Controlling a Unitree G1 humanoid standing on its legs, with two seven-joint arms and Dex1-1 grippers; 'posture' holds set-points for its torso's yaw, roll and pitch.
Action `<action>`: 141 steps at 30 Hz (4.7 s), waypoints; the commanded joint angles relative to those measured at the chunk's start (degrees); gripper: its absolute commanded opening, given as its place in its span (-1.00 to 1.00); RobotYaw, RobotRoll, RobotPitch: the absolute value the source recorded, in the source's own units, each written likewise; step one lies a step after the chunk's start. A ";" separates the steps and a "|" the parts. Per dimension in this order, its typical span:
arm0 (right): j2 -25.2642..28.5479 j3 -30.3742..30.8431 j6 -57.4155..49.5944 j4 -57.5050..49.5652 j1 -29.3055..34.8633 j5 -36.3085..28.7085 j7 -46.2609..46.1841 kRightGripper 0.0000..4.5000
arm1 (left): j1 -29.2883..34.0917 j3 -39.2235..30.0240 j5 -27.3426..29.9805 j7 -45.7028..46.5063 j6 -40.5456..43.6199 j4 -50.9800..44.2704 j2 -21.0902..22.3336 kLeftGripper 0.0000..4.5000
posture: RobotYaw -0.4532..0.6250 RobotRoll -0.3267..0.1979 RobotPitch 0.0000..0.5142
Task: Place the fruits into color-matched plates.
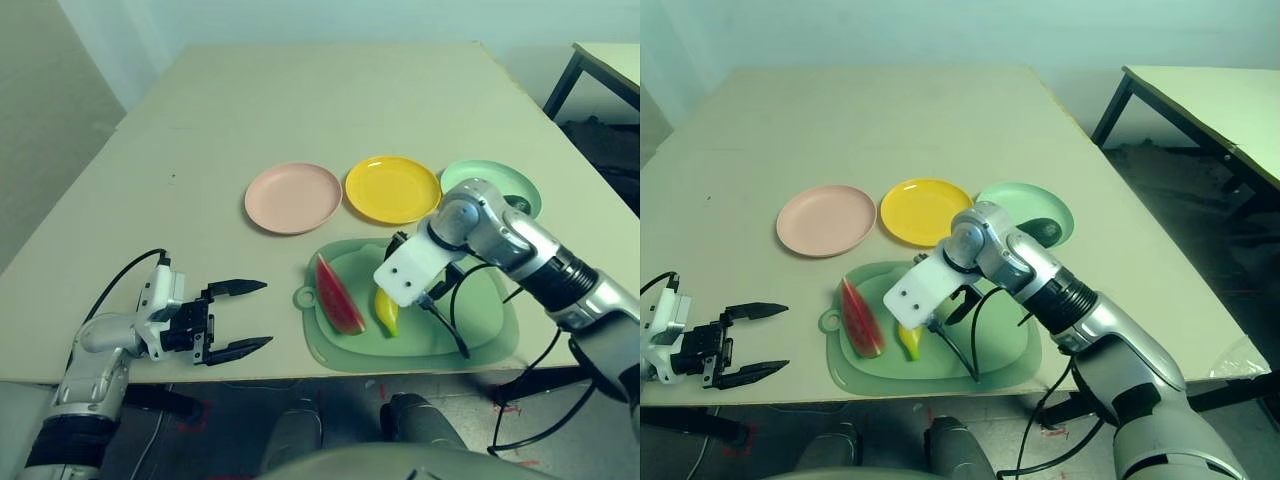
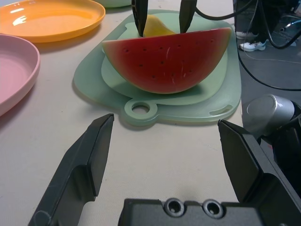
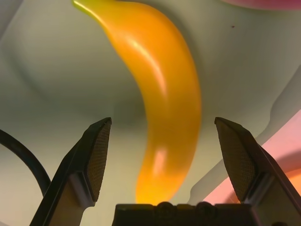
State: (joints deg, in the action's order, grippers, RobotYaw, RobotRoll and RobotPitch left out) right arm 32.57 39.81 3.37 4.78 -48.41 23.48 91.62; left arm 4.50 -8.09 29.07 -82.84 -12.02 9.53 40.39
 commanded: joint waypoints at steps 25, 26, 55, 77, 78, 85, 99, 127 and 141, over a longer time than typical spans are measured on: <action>8.94 3.54 4.58 -1.02 -2.19 -5.60 0.88 -0.27 | -0.93 0.76 -0.71 0.94 0.86 -0.81 -0.07 1.00 | -0.16 0.25 -0.71; 9.17 3.57 4.91 -0.09 -3.03 -6.13 0.88 -0.27 | -1.16 0.80 -0.78 0.86 0.79 -0.53 -0.05 1.00 | -0.16 0.25 -0.72; -15.22 -1.14 11.08 71.51 -29.95 10.81 -40.65 -0.27 | 0.12 -1.85 0.89 3.89 0.15 0.18 -1.10 1.00 | -0.08 0.25 -0.72; -14.87 -9.46 12.82 70.46 -30.89 7.93 -42.34 0.98 | -1.13 -1.41 0.06 3.87 -0.83 1.15 -1.22 1.00 | -0.12 0.25 -0.75; -14.42 -10.26 13.09 70.11 -31.31 7.29 -41.30 0.98 | -1.14 -1.39 0.05 3.89 -0.78 1.07 -1.22 1.00 | -0.12 0.25 -0.75; -10.64 -20.04 9.62 63.01 -31.05 -3.55 -28.73 0.98 | -0.80 -1.44 0.15 4.20 -0.44 0.39 -1.17 1.00 | -0.11 0.25 -0.71; 0.47 -35.05 -11.12 8.84 21.65 -32.31 -13.36 0.98 | -0.50 -1.76 -0.44 3.60 -1.86 3.39 -1.61 1.00 | -0.19 0.25 -0.75; 1.61 -45.51 13.26 29.77 30.20 -48.46 -3.75 0.98 | 2.05 -1.53 -0.69 4.67 -0.89 -0.46 -1.02 1.00 | -0.19 0.25 -0.83; 4.53 -41.46 18.47 28.46 34.84 -50.95 0.88 0.98 | -14.55 2.41 -5.31 -3.99 -7.49 -1.58 6.64 1.00 | -0.25 0.25 -0.90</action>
State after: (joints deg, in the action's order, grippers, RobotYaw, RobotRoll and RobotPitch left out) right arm 36.85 -2.15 21.24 33.74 -14.20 -27.09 92.26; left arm -8.10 -7.14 25.24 -84.53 -17.47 9.36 45.56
